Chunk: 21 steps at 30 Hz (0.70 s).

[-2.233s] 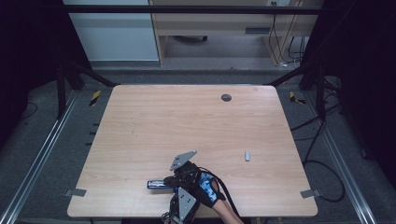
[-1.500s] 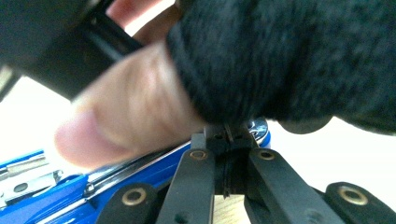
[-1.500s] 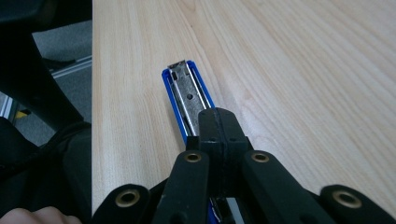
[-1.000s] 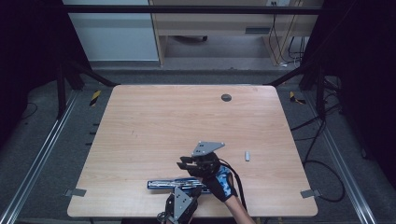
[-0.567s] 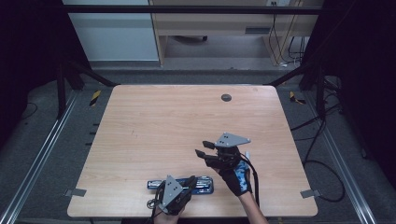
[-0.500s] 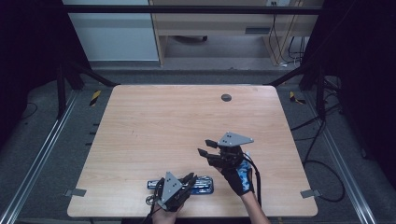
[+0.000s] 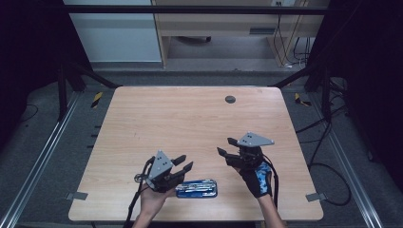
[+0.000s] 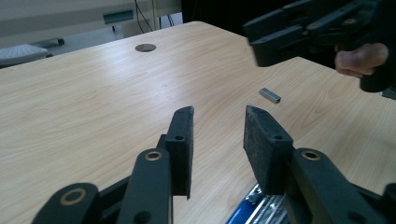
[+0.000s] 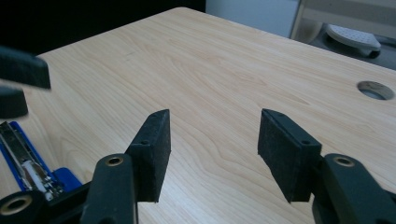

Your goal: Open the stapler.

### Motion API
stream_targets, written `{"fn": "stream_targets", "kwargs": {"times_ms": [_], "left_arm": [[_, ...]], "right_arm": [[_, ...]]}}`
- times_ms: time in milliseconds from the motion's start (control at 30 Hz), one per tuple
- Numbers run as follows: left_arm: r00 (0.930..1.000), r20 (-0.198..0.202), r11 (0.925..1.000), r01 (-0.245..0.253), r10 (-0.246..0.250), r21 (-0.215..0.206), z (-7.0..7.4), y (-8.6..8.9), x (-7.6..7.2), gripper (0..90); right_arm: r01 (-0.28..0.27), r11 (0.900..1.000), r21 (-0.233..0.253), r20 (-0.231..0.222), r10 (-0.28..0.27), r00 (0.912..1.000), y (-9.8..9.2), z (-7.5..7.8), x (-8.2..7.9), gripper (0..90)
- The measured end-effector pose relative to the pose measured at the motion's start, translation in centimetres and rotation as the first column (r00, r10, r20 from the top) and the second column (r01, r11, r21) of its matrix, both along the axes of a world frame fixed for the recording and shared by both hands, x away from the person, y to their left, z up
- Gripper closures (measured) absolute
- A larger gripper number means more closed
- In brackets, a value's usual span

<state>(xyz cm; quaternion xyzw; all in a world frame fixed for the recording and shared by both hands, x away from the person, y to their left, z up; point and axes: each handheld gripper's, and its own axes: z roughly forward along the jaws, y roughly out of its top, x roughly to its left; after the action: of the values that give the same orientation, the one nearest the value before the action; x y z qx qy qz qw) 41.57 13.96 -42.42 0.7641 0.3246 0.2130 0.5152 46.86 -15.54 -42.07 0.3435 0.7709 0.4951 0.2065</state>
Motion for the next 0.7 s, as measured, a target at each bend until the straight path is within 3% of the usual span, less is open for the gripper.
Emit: {"fn": "stream_targets", "kwargs": {"times_ms": [167,400,567,700], "left_arm": [[0.9987,0.000,0.9982,-0.050,0.050,0.032,1.1,2.3,1.4,57.4],[0.9909,0.013,0.9887,-0.135,0.134,0.066,1.5,6.3,2.2,50.2],[0.9811,0.031,0.9773,-0.193,0.191,0.086,0.9,9.1,2.0,47.8],[0.9769,0.012,0.9725,-0.213,0.213,0.094,-0.5,11.4,1.6,46.1]], "right_arm": [[0.070,0.997,-0.033,-0.015,-0.070,0.9974,-1.3,0.0,0.2,43.6],[0.125,0.992,-0.031,-0.036,-0.126,0.9914,-3.3,0.0,0.5,47.4],[0.168,0.983,-0.078,-0.052,-0.172,0.9837,-4.5,-0.3,0.7,48.7],[0.188,0.975,-0.117,-0.067,-0.197,0.9781,-5.3,-0.9,0.9,50.2]]}}
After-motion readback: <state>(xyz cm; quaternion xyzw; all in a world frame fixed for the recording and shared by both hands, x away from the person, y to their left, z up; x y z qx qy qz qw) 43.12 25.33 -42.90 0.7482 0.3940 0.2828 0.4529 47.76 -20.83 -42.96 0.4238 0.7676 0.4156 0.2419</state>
